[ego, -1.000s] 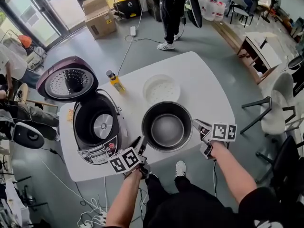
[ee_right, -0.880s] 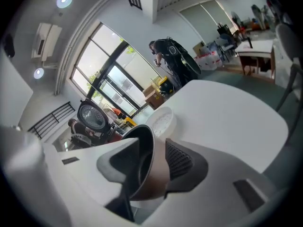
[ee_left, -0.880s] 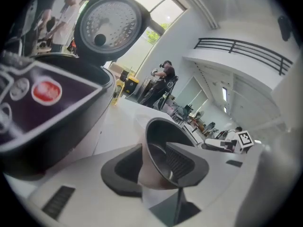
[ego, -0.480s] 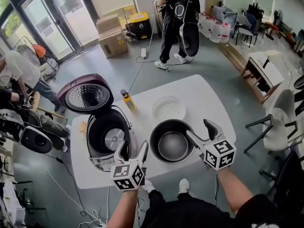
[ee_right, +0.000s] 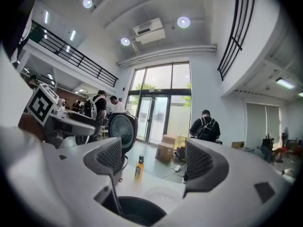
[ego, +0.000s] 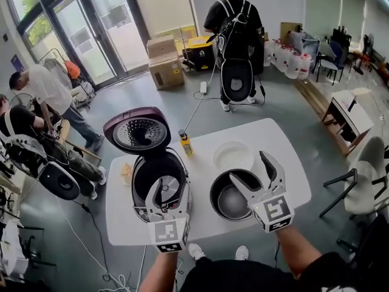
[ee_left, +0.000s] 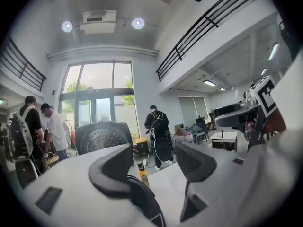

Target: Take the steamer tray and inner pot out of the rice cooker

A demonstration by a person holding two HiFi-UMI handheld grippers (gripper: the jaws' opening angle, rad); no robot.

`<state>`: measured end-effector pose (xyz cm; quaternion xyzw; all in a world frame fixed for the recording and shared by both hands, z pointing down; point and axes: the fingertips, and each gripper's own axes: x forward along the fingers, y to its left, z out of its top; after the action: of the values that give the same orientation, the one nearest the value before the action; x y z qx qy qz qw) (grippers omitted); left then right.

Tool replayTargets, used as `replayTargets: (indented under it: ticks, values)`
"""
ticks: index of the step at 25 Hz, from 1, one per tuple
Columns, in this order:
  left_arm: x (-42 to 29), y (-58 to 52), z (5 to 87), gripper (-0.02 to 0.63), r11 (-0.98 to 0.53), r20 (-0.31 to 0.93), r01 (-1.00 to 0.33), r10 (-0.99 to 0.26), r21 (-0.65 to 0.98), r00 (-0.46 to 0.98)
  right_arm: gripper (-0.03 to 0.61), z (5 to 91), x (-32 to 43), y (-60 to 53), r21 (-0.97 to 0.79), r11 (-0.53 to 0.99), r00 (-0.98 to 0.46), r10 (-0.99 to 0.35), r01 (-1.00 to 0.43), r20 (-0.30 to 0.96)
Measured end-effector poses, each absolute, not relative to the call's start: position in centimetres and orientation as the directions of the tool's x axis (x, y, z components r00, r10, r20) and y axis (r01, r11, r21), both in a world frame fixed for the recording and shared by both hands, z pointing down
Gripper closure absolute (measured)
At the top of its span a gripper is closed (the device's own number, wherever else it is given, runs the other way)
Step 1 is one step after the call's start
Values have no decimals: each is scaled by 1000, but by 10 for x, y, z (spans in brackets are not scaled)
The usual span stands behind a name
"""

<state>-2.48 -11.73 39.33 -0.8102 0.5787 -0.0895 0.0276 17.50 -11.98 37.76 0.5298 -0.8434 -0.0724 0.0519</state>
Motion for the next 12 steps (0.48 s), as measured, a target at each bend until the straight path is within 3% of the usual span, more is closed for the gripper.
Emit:
replayTargets:
  ticks: [4,8,12]
  values:
    - [-41,-121,371,350,-288,69,-945,-957,-156,280,184,367,158,-125,191,439,-445,-895,-878,12]
    - [-55,-119,359,427,-265,39,-951,-964,-156,262,197,363,141,-126,213,459,-465,-885,-862,25]
    - [-69,-124,359,519,-245,42,-954,-969,-170,242,346,354,130,-133,231,450,-466,-885,-862,-13]
